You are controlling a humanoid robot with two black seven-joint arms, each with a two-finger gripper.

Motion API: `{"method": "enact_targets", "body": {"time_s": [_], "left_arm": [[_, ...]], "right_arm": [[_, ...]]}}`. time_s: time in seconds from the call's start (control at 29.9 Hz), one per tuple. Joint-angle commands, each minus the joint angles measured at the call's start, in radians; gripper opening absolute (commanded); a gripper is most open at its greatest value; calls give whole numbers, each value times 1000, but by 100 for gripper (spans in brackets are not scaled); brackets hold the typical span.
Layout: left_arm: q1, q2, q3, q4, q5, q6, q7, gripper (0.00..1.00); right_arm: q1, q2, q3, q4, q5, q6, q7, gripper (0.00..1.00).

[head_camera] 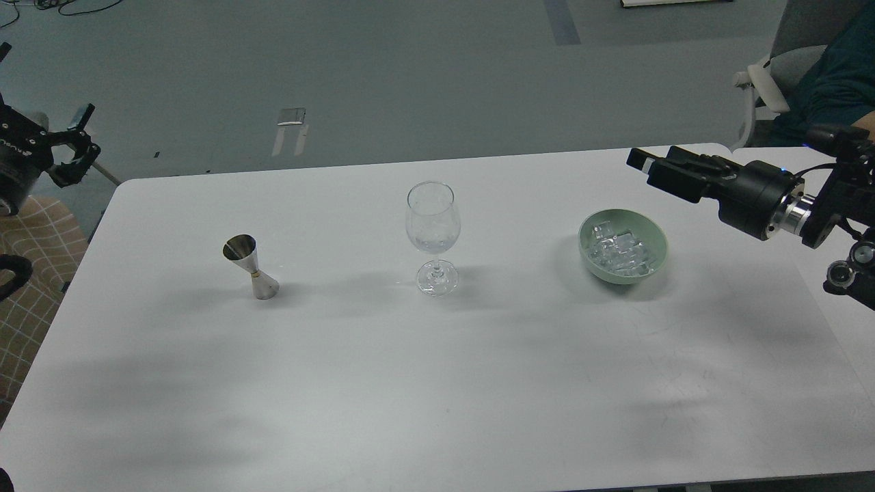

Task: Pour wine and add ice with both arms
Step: 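Reach the right gripper into the green bowl of ice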

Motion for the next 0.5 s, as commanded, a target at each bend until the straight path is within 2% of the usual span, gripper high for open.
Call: {"method": "enact_targets", "body": {"time_s": [0.0,0.27,0.47], "left_arm": [[1,-13,6,-4,1,0,0,98],[1,-14,6,-7,0,0,-1,98],[1,-34,6,-9,0,0,0,98]], "right_arm": [[-33,9,-2,-59,-156,-19,0,100],[-8,32,-98,-137,-231,-13,0,100],[24,122,-145,-206,-236,-13,0,100]]}}
